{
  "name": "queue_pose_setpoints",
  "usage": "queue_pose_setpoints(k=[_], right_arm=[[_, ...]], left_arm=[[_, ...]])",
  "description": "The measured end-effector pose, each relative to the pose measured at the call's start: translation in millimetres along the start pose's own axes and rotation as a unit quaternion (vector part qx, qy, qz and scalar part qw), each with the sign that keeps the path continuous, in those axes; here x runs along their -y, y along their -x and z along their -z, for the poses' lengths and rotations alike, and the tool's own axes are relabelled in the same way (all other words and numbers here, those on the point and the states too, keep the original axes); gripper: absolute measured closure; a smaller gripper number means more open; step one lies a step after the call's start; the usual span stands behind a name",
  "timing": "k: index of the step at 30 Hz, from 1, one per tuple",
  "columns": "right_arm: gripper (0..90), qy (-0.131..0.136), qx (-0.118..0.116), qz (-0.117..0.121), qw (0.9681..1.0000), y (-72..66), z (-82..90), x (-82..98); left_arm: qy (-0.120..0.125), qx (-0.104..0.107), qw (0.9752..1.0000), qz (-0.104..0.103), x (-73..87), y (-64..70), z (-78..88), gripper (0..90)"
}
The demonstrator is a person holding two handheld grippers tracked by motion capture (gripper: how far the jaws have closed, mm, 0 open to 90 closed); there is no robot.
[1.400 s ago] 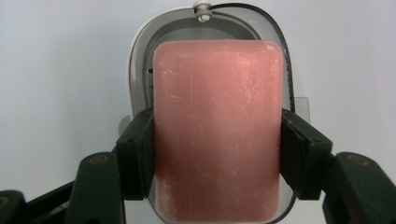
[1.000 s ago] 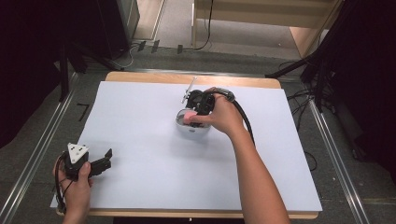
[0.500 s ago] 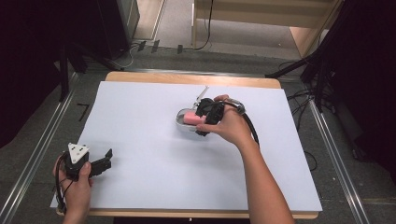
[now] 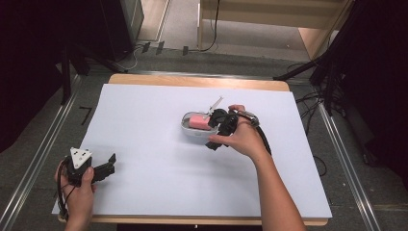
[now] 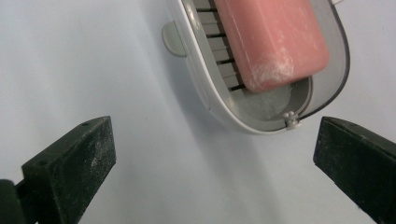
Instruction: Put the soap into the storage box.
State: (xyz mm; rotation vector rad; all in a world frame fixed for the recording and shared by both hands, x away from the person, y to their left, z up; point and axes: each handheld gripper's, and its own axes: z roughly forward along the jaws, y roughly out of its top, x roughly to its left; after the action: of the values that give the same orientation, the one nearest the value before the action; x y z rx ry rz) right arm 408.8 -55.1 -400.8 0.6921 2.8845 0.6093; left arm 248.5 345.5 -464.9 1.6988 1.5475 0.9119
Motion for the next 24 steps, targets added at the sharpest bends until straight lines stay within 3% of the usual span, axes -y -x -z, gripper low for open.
queue_pose_setpoints(k=[24], right_arm=[[0.0, 0.019, 0.027, -0.028, 0.9991, -4.3, -2.3, 52.4]], left_arm=[[-0.001, 0.0, 1.0, -0.003, 0.0, 0.2, 0.1, 8.9]])
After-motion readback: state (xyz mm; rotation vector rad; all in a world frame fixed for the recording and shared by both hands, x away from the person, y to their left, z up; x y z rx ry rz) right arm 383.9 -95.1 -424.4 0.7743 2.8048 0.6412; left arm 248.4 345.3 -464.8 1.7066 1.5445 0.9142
